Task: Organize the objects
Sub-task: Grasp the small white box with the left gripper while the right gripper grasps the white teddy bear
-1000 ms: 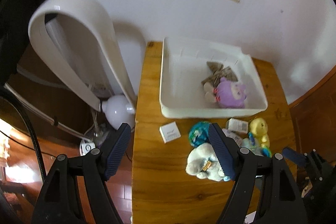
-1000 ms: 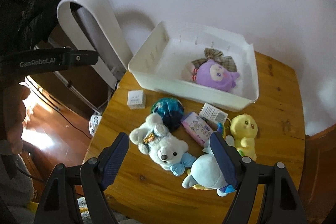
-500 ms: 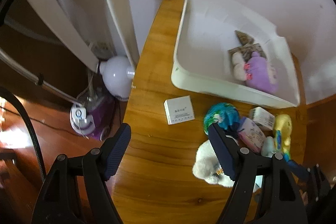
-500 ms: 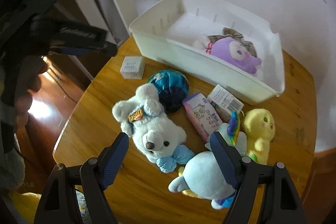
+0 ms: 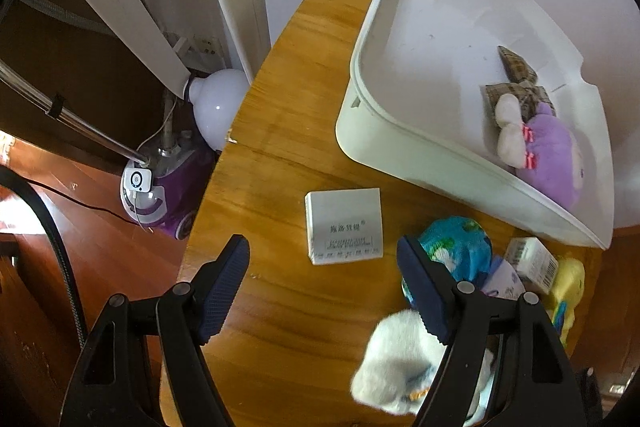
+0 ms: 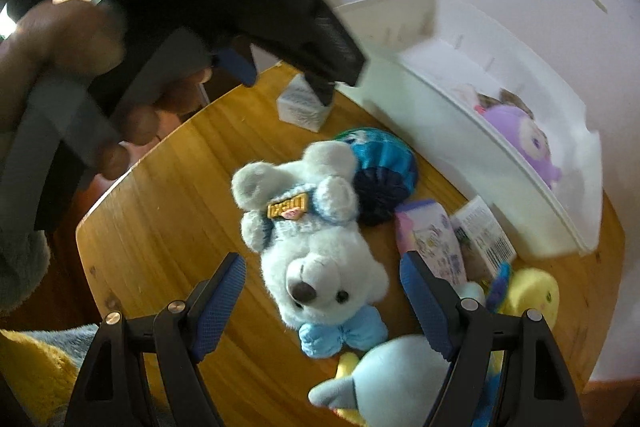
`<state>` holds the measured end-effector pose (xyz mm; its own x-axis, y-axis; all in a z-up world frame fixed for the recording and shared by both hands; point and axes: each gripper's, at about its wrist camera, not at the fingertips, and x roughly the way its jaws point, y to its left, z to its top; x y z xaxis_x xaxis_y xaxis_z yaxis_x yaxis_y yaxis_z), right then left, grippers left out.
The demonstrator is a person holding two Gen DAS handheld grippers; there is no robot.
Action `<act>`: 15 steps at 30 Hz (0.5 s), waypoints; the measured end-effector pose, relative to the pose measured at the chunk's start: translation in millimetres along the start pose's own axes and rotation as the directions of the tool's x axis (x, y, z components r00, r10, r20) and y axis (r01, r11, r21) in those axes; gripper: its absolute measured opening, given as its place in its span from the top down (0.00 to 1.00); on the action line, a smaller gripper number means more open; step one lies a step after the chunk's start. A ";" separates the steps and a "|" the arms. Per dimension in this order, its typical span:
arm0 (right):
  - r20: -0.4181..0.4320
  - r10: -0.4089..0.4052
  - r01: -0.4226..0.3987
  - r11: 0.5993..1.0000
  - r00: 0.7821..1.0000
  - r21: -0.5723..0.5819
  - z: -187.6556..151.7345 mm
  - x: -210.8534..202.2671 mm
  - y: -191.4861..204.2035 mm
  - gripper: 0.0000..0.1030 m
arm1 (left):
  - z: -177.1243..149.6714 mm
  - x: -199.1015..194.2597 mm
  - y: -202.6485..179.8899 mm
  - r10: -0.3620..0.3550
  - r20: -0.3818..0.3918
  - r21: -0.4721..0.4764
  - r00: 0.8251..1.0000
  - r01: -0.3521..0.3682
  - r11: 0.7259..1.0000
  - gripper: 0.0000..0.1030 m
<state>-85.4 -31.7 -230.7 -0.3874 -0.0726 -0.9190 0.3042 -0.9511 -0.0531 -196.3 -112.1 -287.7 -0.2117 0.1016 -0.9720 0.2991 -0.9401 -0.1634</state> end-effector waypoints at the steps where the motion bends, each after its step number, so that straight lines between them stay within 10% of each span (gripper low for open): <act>1: -0.007 0.002 -0.002 1.000 1.000 -0.010 0.8 3.5 0.4 0.22 | 0.8 2.8 -0.5 0.000 -0.003 -0.006 1.000 0.000 1.000 0.23; 15: -0.068 -0.010 0.005 0.998 0.998 -0.070 -0.8 34.1 0.6 0.27 | 7.5 22.4 0.4 0.000 -0.014 -0.063 1.000 -0.001 0.998 0.39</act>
<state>-97.7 -34.5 -262.4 -0.3303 -0.0428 -0.9429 0.3627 -0.9280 -0.0849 -207.9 -112.6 -308.3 -0.1987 0.1063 -0.9743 0.3574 -0.9178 -0.1731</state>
